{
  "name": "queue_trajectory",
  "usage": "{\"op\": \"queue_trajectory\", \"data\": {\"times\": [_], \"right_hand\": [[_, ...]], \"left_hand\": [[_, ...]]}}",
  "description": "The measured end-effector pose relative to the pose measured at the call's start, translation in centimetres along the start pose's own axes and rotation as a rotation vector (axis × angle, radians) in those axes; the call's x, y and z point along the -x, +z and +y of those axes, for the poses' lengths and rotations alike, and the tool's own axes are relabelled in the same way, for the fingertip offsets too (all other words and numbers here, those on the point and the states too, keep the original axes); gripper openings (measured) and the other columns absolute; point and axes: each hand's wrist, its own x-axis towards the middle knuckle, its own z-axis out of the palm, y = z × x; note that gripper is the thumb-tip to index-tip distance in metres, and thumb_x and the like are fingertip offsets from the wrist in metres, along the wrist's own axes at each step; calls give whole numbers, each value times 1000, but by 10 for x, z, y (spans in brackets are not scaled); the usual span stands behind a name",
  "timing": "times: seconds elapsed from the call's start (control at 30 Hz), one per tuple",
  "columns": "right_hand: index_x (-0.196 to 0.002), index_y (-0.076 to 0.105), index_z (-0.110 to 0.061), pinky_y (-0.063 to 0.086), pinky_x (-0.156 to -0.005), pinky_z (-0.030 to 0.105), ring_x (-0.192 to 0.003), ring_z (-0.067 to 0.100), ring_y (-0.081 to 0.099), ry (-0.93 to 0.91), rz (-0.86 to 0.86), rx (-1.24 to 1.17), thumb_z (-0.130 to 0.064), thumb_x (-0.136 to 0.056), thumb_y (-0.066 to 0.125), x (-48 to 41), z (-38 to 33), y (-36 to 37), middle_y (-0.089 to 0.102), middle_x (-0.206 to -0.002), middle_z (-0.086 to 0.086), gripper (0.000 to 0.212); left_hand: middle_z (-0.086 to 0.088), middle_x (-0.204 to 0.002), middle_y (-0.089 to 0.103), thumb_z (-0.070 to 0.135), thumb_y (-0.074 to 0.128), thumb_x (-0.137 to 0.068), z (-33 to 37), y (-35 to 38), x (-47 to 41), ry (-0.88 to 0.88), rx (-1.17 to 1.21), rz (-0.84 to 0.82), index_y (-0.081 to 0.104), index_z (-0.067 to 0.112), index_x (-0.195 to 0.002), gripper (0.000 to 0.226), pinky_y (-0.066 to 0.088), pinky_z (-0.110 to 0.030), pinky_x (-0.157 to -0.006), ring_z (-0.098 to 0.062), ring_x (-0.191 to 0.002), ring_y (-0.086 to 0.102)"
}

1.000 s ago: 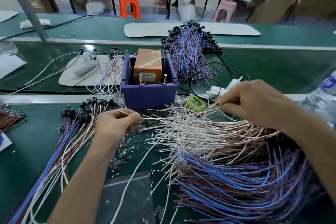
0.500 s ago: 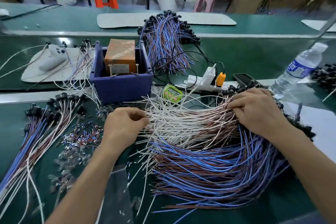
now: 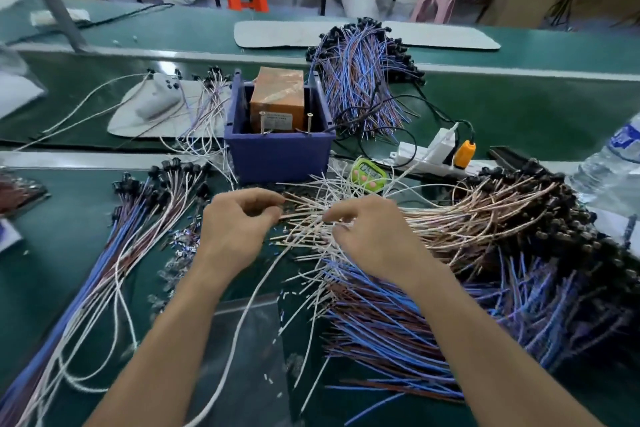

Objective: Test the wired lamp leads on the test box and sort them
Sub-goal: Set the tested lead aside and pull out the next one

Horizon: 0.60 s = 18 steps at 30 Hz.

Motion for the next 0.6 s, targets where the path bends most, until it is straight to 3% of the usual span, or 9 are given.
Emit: {"op": "queue_trajectory", "data": {"times": [0.1, 0.2, 0.33, 0.4, 0.47, 0.53, 0.6], "right_hand": [[-104, 81, -26, 47, -83, 14, -87, 1, 65, -54, -75, -93, -17, -90, 65, -22, -35, 37, 78, -102, -10, 23], [-102, 81, -29, 45, -75, 8, -87, 5, 67, -76, -146, -117, -19, -91, 63, -43, -64, 67, 77, -100, -10, 23], [-98, 82, -27, 44, -73, 4, -83, 0, 65, -48, -182, -166, -17, -93, 62, -67, -92, 94, 75, -98, -12, 23], [-101, 81, -27, 43, -68, 3, -79, -3, 64, -24, -186, -189, -15, -95, 59, -78, -103, 104, 74, -96, -11, 25], [-106, 79, -25, 47, -73, 14, -81, 4, 66, 5, -181, -224, -13, -97, 55, -89, -111, 112, 76, -102, -7, 29], [-113, 77, -23, 48, -76, 19, -88, 9, 67, 42, -177, -240, -11, -99, 53, -102, -120, 120, 75, -109, -5, 30], [-119, 74, -22, 49, -82, 22, -98, 15, 67, 57, -171, -214, -6, -98, 52, -114, -127, 127, 74, -115, -2, 35]], "left_hand": [[24, -78, 75, 12, 80, -84, -14, -23, 4, -17, -55, 55, 78, 46, -78, 34, 50, -12, -68, 3, -74, 71], [29, -72, 72, 16, 81, -83, -29, -50, 6, -85, -158, 158, 79, 41, -78, 25, 51, -13, -68, 11, -71, 66], [32, -67, 63, 16, 78, -86, -48, -84, 9, -159, -314, 366, 82, 34, -85, 18, 38, 4, -64, 25, -68, 56], [16, -90, 74, 15, 76, -88, -58, -100, 10, -174, -371, 441, 82, 32, -100, 22, 46, -5, -80, 13, -79, 63], [-5, -115, 74, 16, 74, -89, -68, -113, 6, -226, -418, 463, 77, 30, -117, 31, 50, -31, -101, -16, -105, 67], [-13, -121, 70, 20, 71, -90, -76, -123, 0, -298, -471, 456, 72, 27, -127, 37, 47, -38, -102, -30, -115, 61], [-8, -125, 69, 24, 71, -90, -81, -129, -6, -332, -493, 425, 69, 27, -129, 40, 49, -38, -98, -29, -115, 61]]}}
